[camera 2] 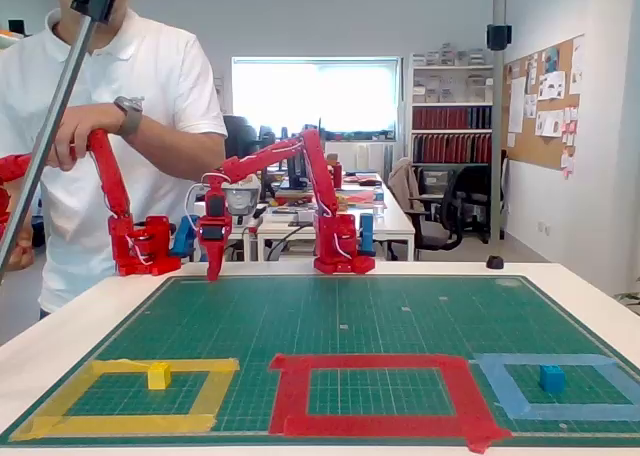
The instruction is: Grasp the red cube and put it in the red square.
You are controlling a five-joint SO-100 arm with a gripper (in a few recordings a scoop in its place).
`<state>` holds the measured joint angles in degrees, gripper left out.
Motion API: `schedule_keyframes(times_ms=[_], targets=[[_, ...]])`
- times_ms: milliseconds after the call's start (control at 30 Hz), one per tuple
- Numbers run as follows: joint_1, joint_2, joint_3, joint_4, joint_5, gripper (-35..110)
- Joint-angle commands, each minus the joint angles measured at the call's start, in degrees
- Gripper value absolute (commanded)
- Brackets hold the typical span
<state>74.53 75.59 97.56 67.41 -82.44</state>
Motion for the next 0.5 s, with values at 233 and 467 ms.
schedule_keyframes(times_ms=[233, 467], targets=[[-3.6, 7.2, -1.7, 0.0, -0.1, 0], [-13.5, 12.6, -2.1, 0.4, -0.1, 0]])
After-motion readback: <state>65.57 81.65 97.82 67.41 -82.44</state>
